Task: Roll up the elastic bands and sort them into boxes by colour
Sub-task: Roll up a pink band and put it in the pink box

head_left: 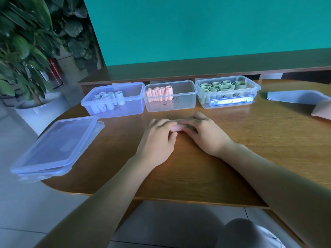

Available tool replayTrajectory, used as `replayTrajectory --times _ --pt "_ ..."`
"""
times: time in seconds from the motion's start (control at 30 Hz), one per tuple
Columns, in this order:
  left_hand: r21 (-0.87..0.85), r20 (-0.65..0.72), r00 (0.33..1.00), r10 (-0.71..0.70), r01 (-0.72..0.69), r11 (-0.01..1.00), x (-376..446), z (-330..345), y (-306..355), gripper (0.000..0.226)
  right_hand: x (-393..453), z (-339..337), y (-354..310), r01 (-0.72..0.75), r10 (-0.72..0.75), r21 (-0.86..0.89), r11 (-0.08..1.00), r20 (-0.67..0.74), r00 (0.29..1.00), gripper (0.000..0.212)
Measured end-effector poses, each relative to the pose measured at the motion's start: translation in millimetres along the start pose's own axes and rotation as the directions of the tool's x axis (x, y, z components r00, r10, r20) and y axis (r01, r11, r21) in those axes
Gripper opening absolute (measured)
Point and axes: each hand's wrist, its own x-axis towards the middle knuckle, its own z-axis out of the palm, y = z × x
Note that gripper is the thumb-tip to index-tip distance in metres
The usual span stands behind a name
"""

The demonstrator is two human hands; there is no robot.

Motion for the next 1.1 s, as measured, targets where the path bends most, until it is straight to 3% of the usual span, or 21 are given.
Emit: replayTrajectory --times 0.17,0.67,0.83,1.1 --pt "0.001 0.048 0.999 -0.010 0.010 1.000 8 4 -5 0.037 3 0 2 0.015 -0.015 -0.002 1.000 -0.059 0.998 0.027" --pt "0.000 0.009 1.000 -0.010 0.010 1.000 26 12 -16 0.033 22 6 13 -0.077 0.078 -0.080 0.994 0.018 0.997 0.037" --pt "-0.009 0.043 0.999 -0.017 0.017 1.000 34 15 -20 0.031 27 3 14 -0.035 0.035 -0.042 0.999 0.009 0.999 0.032" --pt "0.005 0.158 0.984 -0.081 0.081 0.997 50 20 -27 0.040 39 5 22 -0.085 0.088 -0.065 0.994 0.037 0.995 0.030"
